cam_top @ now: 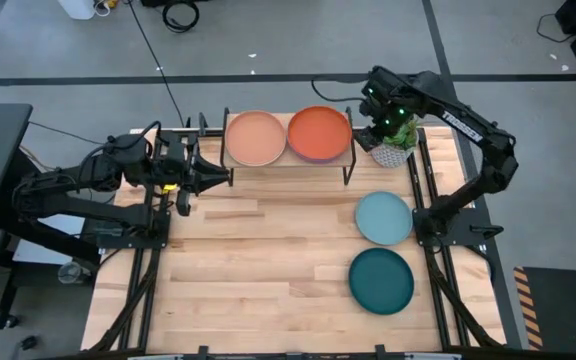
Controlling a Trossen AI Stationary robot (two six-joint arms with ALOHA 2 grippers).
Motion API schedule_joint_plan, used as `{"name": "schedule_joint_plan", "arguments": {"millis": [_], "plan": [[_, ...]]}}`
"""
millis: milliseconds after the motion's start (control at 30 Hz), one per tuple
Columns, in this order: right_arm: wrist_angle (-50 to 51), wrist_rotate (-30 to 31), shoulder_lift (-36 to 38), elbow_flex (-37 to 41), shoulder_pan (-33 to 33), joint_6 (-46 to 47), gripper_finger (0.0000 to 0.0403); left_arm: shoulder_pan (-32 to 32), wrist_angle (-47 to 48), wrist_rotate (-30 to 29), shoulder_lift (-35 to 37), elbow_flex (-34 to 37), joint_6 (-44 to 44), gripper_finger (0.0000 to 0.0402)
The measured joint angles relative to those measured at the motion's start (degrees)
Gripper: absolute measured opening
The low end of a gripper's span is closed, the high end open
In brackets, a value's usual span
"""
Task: Place and stack plates onto a shelf
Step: Stack the light blue plate on the brown plate on the shelf
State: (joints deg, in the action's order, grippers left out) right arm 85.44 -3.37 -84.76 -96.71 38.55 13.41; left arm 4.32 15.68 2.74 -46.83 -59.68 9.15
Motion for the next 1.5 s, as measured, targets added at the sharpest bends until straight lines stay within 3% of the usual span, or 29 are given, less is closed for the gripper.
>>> {"name": "schedule_joint_plan", "arguments": {"millis": [233,533,867,1133,1500], "plan": [[-2.9,5.7,4.6,2.2,-9.8,5.5,0.0162,0.0,0.9,0.0,0.0,0.0,0.0,0.0071],[-10.6,6.4,11.2,20.0,-24.0,18.5,0.0159,0.0,0.9,0.0,0.0,0.0,0.0,0.0071],[-14.2,11.5,7.1,33.3,-40.3,32.7,0.0147,0.0,0.9,0.0,0.0,0.0,-0.8,0.0071],[-22.2,9.4,1.6,39.3,-42.5,33.6,0.0149,0.0,0.9,0.1,0.0,0.0,-0.8,0.0071],[-31.6,6.1,-2.4,45.1,-42.5,37.4,0.0181,0.0,0.9,1.7,1.6,0.0,0.1,0.0071]]}}
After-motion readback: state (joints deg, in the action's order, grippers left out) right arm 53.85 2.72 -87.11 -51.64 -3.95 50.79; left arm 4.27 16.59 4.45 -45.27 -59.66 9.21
